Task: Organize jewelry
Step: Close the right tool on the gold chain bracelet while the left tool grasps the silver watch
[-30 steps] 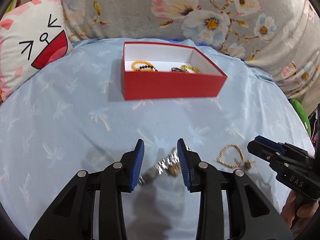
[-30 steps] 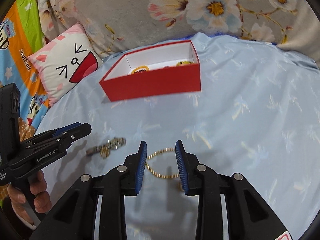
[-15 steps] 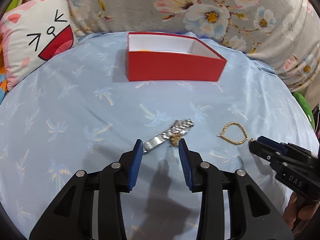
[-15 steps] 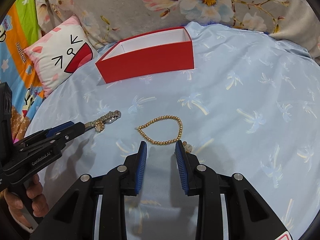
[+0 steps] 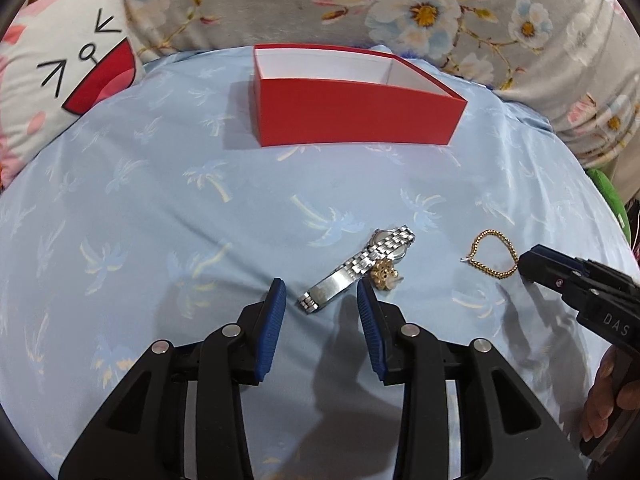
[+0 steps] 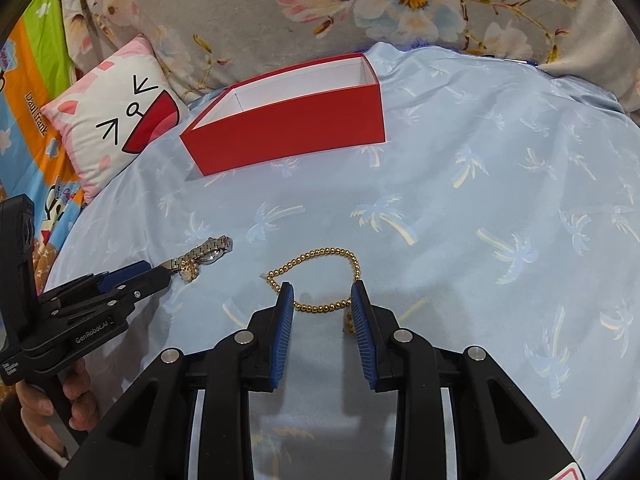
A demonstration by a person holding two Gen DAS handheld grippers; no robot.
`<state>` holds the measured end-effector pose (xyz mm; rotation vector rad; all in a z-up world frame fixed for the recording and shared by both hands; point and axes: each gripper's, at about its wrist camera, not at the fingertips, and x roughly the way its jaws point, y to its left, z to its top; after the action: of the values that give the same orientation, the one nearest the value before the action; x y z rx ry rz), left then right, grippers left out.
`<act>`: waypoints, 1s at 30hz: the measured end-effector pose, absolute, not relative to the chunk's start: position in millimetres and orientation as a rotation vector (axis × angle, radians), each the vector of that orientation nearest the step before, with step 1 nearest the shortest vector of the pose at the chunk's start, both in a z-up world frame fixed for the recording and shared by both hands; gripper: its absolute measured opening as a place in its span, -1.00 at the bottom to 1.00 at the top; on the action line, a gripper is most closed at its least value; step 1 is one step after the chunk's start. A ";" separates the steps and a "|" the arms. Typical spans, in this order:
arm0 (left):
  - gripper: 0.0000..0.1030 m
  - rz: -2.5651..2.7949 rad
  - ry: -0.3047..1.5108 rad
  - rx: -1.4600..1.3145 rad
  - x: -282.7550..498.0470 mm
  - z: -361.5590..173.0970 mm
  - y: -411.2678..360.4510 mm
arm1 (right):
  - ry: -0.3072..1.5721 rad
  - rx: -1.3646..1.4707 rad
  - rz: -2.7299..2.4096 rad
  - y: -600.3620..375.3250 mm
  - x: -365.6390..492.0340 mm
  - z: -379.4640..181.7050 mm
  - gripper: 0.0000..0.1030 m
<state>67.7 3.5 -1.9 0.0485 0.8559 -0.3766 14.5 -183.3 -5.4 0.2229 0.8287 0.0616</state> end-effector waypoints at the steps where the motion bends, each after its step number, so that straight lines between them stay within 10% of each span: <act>1: -0.32 -0.387 0.855 0.058 69.2 -1.8 1.1 | 0.830 0.224 0.061 -183.5 16.0 -5.8 -0.43; 18: -0.77 -0.467 0.866 0.048 64.2 -1.4 -16.3 | 0.860 0.169 0.019 -179.1 38.2 -16.4 -0.43; 23: -0.78 -0.475 0.846 0.025 61.2 9.4 -12.9 | 0.869 0.136 -0.014 -179.3 44.6 -17.1 -0.92; 30: -0.78 -0.480 0.816 -0.001 61.3 31.5 -7.6 | 0.846 0.168 0.017 -180.8 41.8 -7.5 -0.93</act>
<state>61.3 -7.6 31.5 -0.0012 0.8164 -0.4804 41.8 -180.8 -7.5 0.1684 0.8462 0.0171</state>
